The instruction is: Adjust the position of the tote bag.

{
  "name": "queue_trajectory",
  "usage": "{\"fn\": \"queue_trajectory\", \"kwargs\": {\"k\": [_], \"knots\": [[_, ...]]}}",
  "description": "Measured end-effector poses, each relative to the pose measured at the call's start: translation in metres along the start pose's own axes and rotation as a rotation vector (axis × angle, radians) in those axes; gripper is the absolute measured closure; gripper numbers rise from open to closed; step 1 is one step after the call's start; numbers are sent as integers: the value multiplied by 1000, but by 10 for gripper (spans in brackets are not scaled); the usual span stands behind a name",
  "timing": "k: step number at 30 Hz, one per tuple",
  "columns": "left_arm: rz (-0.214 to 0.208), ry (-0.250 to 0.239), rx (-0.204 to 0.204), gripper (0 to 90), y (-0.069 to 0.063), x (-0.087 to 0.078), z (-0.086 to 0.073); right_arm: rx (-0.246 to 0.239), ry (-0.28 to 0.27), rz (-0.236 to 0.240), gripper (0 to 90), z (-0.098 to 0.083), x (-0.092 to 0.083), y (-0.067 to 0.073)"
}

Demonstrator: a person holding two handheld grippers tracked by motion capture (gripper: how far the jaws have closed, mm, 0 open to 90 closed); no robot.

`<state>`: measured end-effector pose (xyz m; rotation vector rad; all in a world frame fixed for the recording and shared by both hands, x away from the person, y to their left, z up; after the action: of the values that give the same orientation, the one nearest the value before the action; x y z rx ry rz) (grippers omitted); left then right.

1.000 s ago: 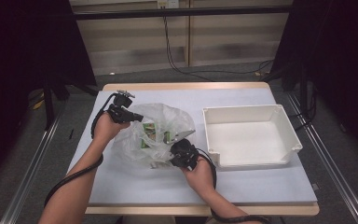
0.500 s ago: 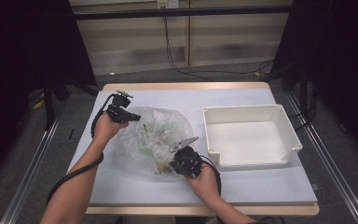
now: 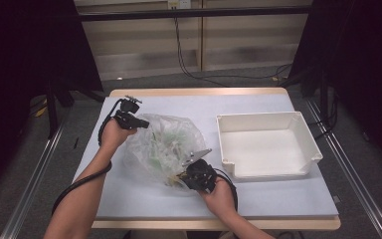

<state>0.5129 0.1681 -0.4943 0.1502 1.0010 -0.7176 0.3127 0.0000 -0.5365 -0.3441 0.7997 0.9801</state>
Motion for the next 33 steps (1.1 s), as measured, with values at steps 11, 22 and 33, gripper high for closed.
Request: {"fn": "queue_trajectory", "kwargs": {"k": [11, 22, 33], "knots": [[-50, -36, -22, 750, -17, -17, 2, -1, -16, -34, 792, 10, -7, -5], [-79, -42, 40, 508, -43, -50, -3, 5, -53, -58, 751, 26, -18, -13], [-101, -38, 69, 390, -60, -64, -22, -15, -57, -42, 751, 37, -14, -5]]}}
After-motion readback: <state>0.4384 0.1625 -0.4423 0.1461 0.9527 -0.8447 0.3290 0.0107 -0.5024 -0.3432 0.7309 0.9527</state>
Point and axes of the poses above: each handheld gripper's, and its own axes: x roughly forward along the jaws, z roughly out of its top, y roughly to its left, the point moved 8 cm from there along x, roughly forward along the jaws, and after that the axes turned 7 degrees about -x, right-handed, at the moved point
